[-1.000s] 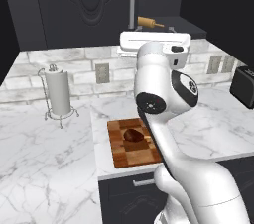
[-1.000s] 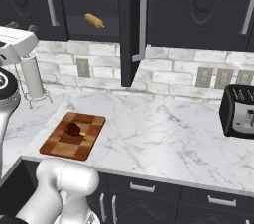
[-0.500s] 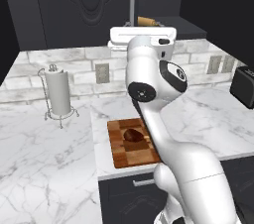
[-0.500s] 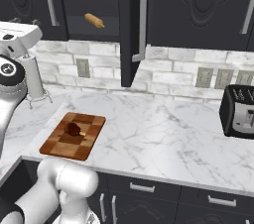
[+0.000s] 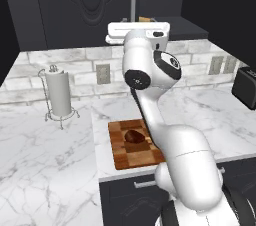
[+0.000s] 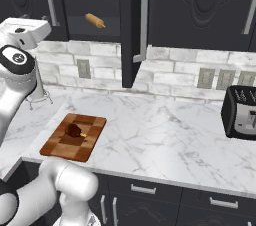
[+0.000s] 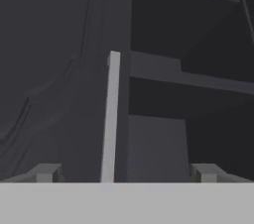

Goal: Open the cabinet, retrieve the rolling pin, and place it next to the meat on the cutting board to prepare for tenderizing.

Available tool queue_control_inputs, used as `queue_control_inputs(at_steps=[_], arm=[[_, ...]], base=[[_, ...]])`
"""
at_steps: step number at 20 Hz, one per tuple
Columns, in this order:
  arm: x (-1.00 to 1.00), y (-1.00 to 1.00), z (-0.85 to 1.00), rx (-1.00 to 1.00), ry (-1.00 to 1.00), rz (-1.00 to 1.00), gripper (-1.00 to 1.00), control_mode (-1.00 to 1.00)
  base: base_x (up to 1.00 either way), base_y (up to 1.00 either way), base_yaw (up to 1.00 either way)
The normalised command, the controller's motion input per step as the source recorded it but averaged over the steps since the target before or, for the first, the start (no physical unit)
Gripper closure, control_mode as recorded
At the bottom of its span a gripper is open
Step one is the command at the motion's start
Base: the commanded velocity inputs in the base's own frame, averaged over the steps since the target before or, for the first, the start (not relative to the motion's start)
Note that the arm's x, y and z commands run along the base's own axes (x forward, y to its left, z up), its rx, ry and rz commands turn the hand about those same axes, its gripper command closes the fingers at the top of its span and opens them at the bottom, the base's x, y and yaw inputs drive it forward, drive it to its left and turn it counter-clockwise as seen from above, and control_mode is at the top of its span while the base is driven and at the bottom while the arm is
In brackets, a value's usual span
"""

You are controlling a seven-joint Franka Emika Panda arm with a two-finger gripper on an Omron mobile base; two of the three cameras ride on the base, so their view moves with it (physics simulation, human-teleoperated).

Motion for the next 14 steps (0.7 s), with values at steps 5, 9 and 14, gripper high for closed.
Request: queue_control_inputs(at_steps=[5,9,14], arm=[[0.48,0.0,0.0,0.0,0.06,0.0,-1.0,-1.0],[0.47,0.0,0.0,0.0,0.04,0.01,-1.0,-1.0],[0.41,0.0,0.0,0.01,0.02,0.03,-1.0,-1.0]], base=[[0.0,0.0,0.0],[0.0,0.0,0.0],[0.0,0.0,0.0]])
